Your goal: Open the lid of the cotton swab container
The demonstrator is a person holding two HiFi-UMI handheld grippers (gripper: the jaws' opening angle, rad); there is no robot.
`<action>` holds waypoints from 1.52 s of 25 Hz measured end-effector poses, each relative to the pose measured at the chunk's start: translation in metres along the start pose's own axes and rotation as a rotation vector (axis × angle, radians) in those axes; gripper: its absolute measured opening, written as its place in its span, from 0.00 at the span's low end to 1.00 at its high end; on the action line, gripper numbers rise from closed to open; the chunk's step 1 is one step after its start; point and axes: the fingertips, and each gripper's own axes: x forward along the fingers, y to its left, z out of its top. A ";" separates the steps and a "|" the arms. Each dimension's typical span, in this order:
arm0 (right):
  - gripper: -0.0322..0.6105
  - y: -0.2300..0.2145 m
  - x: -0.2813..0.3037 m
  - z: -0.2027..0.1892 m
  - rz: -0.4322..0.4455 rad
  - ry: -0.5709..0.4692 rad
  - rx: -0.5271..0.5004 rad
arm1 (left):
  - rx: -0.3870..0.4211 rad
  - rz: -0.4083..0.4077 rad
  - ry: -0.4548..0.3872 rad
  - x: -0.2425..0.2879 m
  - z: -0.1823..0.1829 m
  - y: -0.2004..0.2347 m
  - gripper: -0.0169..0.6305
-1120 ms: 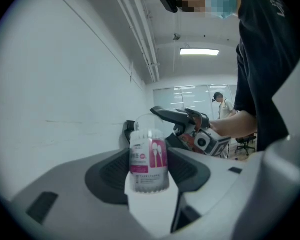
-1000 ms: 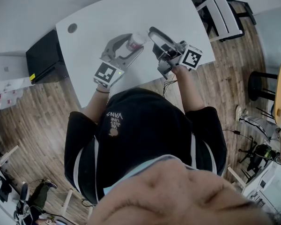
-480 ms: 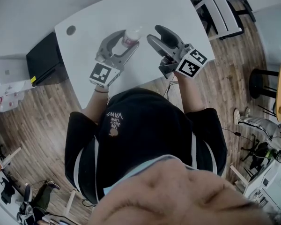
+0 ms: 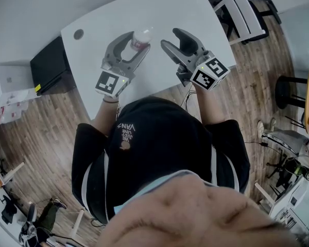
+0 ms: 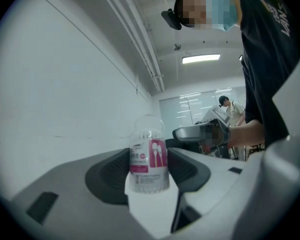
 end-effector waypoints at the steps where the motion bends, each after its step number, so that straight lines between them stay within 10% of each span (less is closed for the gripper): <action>1: 0.48 0.000 0.000 -0.001 -0.004 0.005 -0.008 | 0.001 0.004 -0.003 -0.001 0.001 0.001 0.40; 38: 0.33 0.009 -0.020 -0.056 -0.093 0.151 -0.129 | -0.009 0.145 0.008 -0.061 0.001 0.018 0.40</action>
